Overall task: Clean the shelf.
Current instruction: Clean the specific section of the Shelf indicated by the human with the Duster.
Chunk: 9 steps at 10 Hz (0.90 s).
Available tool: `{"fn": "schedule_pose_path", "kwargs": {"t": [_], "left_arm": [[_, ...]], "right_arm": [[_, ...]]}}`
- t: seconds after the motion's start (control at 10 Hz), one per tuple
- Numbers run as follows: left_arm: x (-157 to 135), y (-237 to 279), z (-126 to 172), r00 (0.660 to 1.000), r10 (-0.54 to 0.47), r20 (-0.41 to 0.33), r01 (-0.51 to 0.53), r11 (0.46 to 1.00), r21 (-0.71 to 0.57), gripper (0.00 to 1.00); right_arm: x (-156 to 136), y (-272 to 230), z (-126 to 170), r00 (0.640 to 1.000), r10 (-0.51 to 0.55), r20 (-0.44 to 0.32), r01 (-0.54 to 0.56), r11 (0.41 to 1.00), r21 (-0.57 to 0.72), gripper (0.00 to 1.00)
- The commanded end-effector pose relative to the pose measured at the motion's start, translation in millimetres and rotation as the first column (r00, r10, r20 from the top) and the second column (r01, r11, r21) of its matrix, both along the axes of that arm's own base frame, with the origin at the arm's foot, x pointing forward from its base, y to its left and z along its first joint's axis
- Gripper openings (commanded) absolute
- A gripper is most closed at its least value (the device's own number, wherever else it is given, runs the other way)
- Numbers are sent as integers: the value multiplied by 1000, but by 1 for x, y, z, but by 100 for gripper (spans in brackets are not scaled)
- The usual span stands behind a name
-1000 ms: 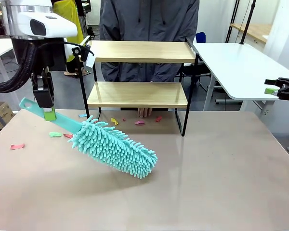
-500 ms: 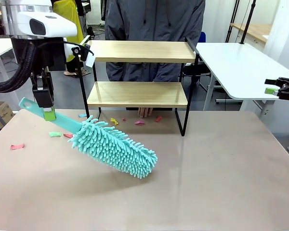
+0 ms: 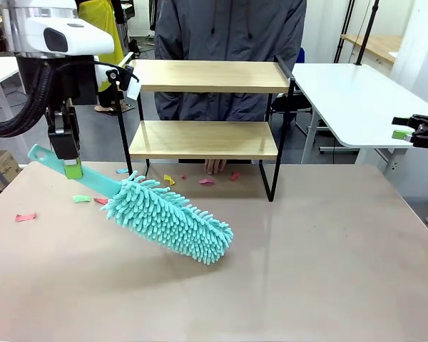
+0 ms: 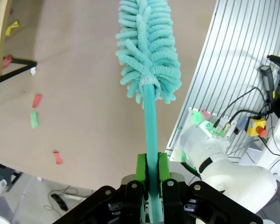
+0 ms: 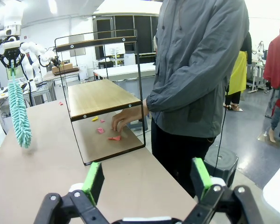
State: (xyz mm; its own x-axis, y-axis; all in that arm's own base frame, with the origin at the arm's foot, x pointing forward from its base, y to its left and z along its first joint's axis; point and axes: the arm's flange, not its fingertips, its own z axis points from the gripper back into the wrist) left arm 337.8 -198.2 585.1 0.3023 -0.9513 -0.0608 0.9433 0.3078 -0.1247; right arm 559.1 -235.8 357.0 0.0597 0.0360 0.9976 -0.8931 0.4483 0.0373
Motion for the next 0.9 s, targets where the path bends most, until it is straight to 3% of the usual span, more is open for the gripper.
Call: {"fn": "schedule_pose_path", "kwargs": {"t": [0.0, 0.2, 0.4, 0.5, 0.6, 0.8], "left_arm": [[5, -16, 0, 999, 37, -9, -37, 998, -47, 13], [2, -50, -16, 989, 146, 25, -143, 986, -90, 13], [-4, -76, -28, 948, 316, 34, -309, 940, -144, 13], [-8, -91, -33, 912, 411, 25, -401, 901, -167, 13], [-14, -103, -41, 853, 520, 53, -509, 849, -143, 13], [-31, -119, -47, 769, 633, 91, -612, 770, -183, 13]], "right_arm": [[-1, 3, 5, 1000, -3, -13, 3, 1000, -1, 100], [-1, 3, 5, 1000, -3, -13, 3, 1000, -1, 100], [-1, 3, 5, 1000, -3, -13, 3, 1000, -1, 100], [-1, 3, 5, 1000, -3, -13, 3, 1000, -1, 100], [-1, 3, 5, 1000, -3, -13, 3, 1000, -1, 100], [-1, 3, 5, 1000, -3, -13, 3, 1000, -1, 100]]}}
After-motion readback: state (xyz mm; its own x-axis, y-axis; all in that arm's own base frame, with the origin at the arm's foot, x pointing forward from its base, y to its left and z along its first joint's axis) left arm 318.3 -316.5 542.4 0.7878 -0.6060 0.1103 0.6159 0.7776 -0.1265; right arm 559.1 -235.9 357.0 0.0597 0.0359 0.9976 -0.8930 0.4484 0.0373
